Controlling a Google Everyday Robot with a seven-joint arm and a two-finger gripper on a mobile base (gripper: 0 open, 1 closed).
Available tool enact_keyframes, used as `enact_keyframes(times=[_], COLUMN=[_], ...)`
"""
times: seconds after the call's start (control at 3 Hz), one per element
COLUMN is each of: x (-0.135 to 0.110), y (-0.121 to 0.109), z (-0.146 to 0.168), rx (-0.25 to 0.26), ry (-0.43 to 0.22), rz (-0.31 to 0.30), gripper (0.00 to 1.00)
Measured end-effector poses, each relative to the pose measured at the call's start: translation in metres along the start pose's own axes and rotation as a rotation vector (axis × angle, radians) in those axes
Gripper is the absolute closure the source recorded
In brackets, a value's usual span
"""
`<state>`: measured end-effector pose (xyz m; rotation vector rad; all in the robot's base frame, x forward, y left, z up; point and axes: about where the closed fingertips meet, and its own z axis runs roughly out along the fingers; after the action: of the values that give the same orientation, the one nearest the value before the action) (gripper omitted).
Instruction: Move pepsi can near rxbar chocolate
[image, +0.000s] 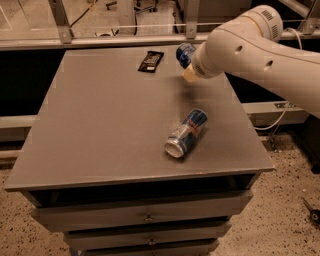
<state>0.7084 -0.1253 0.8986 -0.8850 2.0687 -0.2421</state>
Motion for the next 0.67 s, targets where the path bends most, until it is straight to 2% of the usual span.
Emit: enact_keyframes(times=[0.33, 0.67], x=[0.021, 0.029], y=[-0.020, -0.005], z=[0.034, 0.079], rx=[-0.072, -0.235], ry=[0.010, 0.023], rz=[0.039, 0.047], gripper=[1.00, 1.00])
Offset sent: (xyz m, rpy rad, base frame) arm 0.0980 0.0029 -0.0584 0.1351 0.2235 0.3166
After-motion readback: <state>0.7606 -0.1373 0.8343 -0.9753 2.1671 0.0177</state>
